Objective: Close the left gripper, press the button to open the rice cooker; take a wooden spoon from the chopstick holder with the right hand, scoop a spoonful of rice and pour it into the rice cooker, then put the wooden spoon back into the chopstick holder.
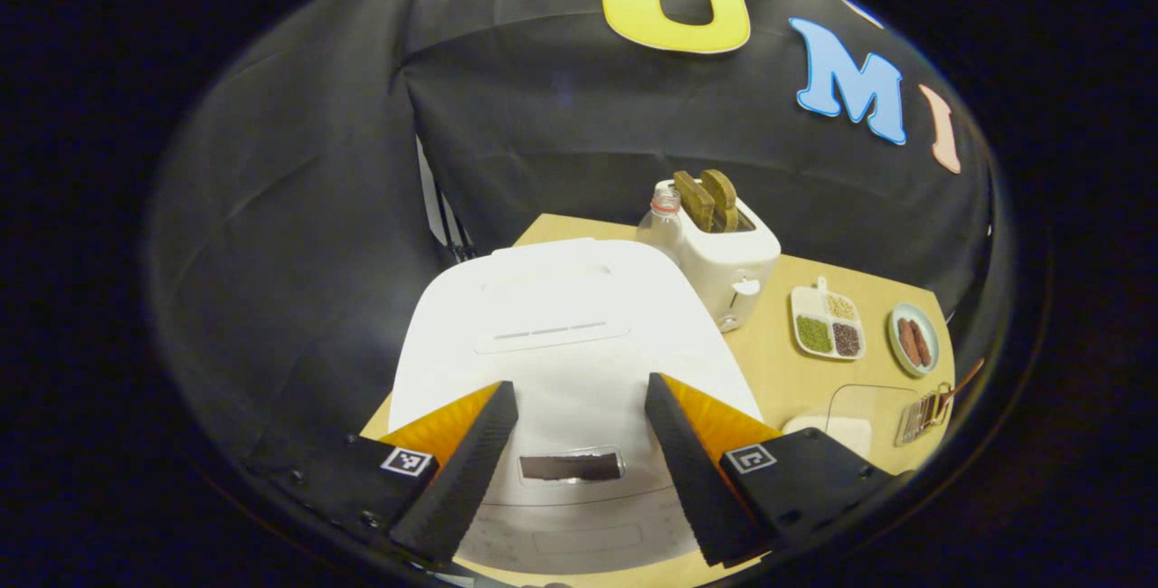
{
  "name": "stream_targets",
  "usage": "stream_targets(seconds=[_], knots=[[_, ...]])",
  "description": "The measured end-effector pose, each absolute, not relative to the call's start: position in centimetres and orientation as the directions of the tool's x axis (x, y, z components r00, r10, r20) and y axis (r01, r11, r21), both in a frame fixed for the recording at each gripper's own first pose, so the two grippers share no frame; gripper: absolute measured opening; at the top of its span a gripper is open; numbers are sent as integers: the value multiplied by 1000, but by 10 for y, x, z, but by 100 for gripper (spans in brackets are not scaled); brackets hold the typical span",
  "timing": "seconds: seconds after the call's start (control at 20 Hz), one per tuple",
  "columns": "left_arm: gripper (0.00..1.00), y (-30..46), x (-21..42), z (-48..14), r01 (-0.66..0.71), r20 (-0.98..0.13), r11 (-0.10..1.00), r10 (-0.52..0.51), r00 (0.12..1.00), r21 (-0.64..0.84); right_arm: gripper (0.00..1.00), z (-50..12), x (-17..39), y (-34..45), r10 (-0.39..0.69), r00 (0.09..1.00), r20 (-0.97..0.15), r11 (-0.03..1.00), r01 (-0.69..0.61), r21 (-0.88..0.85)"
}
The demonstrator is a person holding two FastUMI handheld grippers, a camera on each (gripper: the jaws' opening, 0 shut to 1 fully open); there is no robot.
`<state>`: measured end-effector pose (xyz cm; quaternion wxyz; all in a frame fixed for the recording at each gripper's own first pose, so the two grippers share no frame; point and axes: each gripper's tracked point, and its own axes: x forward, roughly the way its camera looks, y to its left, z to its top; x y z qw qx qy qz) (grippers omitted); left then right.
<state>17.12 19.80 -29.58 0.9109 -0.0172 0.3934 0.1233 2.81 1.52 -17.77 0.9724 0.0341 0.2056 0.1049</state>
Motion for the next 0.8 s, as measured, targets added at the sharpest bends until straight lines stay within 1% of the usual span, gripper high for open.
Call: stream_targets(seconds=[0.1, 0.2, 0.3, 0.35, 0.4, 0.5, 0.55, 0.6, 0.65, 0.8], knots=[[100, 198, 175, -294, -229, -725, 971, 210, 656, 74, 98, -176, 29, 13, 220, 894, -390, 975, -192, 109], [100, 199, 176, -292, -252, -725, 966, 207, 657, 48, 98, -173, 30, 13, 227, 893, -389, 974, -197, 116], [100, 198, 177, -294, -244, -735, 969, 189, 652, 33, 98, -170, 31, 11, 226, 895, -385, 974, -198, 111], [100, 194, 177, -293, -229, -738, 973, 160, 656, 7, 98, -166, 32, 9, 223, 898, -379, 975, -197, 107], [100, 191, 181, -283, -238, -715, 970, 137, 685, -41, 98, -160, 33, 7, 220, 905, -365, 975, -195, 104], [100, 184, 185, -263, -279, -668, 952, 128, 733, -125, 98, -149, 36, 1, 203, 918, -341, 979, -183, 91], [97, 180, 187, -249, -278, -633, 951, 133, 762, -136, 98, -142, 38, -1, 197, 924, -329, 980, -178, 87], [96, 177, 186, -233, -264, -601, 956, 137, 788, -128, 98, -135, 40, -1, 191, 928, -320, 981, -174, 80], [100, 173, 187, -216, -248, -563, 963, 149, 813, -103, 98, -127, 42, -3, 185, 934, -306, 983, -171, 74], [96, 146, 185, -153, -182, -421, 982, 143, 896, -53, 98, -98, 46, -8, 165, 956, -241, 986, -157, 51]])
